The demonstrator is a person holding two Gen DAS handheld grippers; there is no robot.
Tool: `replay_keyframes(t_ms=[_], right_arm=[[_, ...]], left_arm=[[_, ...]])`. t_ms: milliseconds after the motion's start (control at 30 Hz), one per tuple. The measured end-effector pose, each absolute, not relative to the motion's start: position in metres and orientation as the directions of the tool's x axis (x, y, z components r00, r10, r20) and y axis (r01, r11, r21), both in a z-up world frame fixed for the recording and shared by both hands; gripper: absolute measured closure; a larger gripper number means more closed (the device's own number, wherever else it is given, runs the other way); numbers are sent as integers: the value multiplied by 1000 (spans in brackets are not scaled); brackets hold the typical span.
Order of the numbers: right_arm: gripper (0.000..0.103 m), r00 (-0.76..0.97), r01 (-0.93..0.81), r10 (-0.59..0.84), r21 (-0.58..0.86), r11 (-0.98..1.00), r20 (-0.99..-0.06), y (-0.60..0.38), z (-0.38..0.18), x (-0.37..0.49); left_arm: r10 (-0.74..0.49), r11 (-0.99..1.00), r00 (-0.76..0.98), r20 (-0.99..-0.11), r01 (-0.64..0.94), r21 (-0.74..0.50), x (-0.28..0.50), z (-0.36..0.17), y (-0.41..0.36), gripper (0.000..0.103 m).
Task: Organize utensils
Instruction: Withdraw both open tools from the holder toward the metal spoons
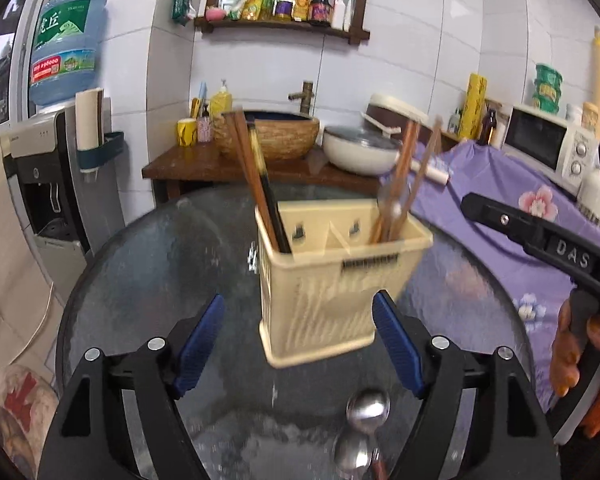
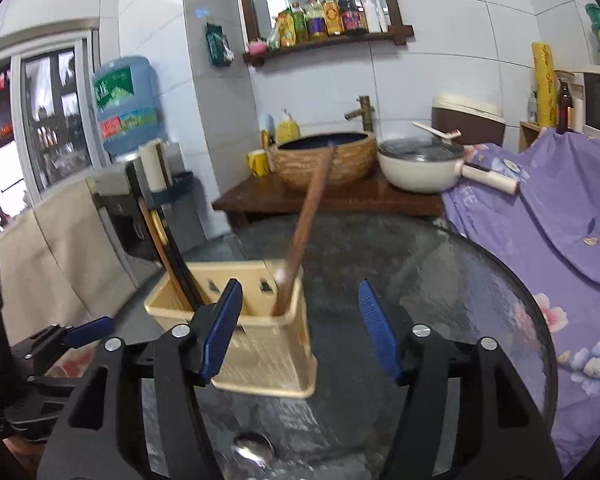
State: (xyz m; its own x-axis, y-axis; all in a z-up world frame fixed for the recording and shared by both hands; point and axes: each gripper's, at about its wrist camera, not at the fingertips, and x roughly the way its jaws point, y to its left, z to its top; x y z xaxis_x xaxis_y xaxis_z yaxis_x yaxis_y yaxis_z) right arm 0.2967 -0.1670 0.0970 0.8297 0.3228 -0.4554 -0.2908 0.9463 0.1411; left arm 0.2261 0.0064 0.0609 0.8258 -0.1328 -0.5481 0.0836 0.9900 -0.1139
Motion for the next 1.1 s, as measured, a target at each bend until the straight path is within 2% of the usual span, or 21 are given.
replay_keyframes(t_ms=[167,300,467,567,733,867,1100], right_arm=[[41,797,-266,275,96,959,-537,-166,53,277],[41,765,-227,229,81,971,-602,-169,16,266],[41,741,-170,181,81,982,-646,-179,-12,256],[41,736,-157,174,85,984,-655,-183,-22,248],[41,729,-153,175,91,984,-662,-188,-29,240],[41,726,-156,182,99,983,-663,-192,-30,239],[41,718,-166,194,106,980,-669,-194,-33,239]], left_arm=[[-137,990,753,-643,89,-107,210,18,-6,30],[-157,986,706,-691,72,-151,202,-7,-10,32],[-157,983,669,-727,32,-183,201,-24,-19,41],[-157,980,659,-736,13,-198,201,-30,-24,45],[-157,977,643,-750,-9,-212,201,-41,-35,46],[-136,978,638,-758,-34,-204,203,-44,-41,58],[-107,979,636,-764,-66,-192,207,-44,-48,59]])
